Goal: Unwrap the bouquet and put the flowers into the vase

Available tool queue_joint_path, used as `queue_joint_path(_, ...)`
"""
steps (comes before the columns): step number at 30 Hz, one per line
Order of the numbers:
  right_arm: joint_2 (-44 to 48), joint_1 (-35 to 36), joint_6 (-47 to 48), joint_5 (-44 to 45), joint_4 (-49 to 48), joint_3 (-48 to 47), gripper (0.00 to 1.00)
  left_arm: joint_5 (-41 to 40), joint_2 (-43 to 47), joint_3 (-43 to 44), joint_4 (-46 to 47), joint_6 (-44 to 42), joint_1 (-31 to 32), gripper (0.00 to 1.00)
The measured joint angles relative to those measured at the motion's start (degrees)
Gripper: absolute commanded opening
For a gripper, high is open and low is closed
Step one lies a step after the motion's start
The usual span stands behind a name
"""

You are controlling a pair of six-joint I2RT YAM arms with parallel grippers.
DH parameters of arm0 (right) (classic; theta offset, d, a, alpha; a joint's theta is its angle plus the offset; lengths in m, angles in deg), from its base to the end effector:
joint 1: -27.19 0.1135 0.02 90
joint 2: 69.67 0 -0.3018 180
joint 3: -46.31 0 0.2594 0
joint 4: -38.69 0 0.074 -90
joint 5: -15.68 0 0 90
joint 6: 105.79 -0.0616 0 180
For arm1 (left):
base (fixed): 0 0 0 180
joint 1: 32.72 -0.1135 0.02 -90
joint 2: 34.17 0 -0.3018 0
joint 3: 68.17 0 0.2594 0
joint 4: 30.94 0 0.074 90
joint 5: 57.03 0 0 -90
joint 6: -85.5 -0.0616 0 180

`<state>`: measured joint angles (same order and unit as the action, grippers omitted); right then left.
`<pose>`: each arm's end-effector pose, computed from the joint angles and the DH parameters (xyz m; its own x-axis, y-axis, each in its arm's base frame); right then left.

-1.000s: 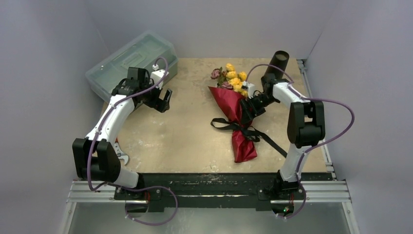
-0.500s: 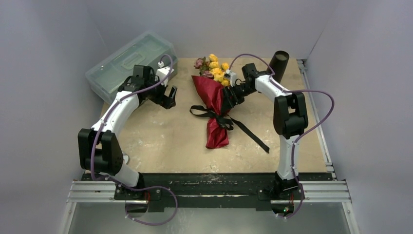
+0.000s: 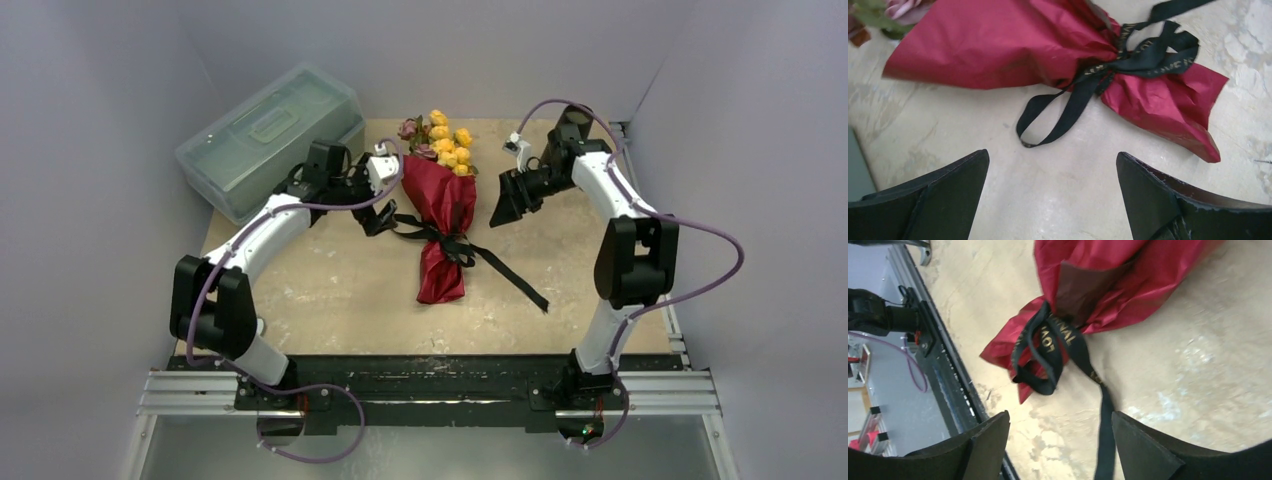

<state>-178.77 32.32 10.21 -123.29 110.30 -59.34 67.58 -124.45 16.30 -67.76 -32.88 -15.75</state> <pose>0.4014 0.0827 0.2725 -0.7543 -0.3566 -0.5512 -0.6487 0.5342 0.5421 0.3449 -0.1418 0.3046 -0.2658 0.4901 -0.8302 0.8709 0.4913 0.0113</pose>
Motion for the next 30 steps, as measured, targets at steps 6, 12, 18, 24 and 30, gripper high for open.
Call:
queue_joint_path(6, 7.19, 1.62, -1.46, -0.13, 0.52, 7.74, 0.68, 0.94, 2.12, -6.43, 3.52, -7.13, 6.78, 0.97)
queue_joint_path(12, 4.92, 4.94, -3.56, -0.50, -1.81, 8.02, 0.60, -0.42, 3.98, -10.58, 6.32, -10.99, 13.79, 0.95)
queue_joint_path(18, -2.34, 6.25, -5.31, -1.97, -3.06, 5.81, 0.54, -1.95, 4.09, -11.10, 7.65, -11.80, 15.58, 0.95)
queue_joint_path(24, -7.37, 6.23, -5.25, -3.78, -1.68, 5.07, 0.51, -3.85, 3.72, -11.10, 9.68, -11.26, 15.69, 0.94)
queue_joint_path(30, -7.65, 6.78, -5.25, -5.62, -1.22, 4.87, 0.48, -4.94, 2.97, -11.10, 11.02, -10.40, 15.80, 0.94)
